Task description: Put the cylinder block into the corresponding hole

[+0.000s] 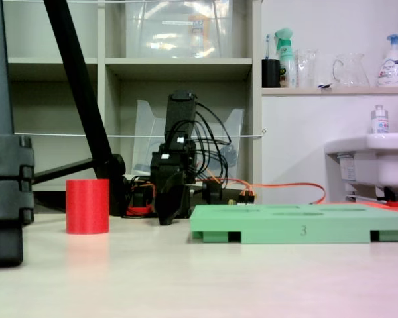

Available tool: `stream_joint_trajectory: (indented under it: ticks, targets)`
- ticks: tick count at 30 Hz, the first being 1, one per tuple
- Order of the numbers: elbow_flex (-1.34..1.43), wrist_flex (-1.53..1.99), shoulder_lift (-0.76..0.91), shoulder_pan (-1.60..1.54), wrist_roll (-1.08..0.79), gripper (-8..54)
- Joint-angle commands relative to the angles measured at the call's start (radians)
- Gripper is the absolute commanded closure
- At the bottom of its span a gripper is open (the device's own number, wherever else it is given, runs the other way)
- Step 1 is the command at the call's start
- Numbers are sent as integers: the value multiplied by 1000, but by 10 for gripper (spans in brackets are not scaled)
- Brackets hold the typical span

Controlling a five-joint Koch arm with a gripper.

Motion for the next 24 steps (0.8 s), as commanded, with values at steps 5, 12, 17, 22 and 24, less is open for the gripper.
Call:
stream_joint_trajectory:
  ticks: [5,12,17,22,24]
  targets:
    - [66,26,72,11,5,104]
    - [66,-341,74,17,469,104]
    - [-34,-571,74,26,986,120]
    - [-58,-765,74,55,1500,121]
    - [-60,-785,72,120,1638,124]
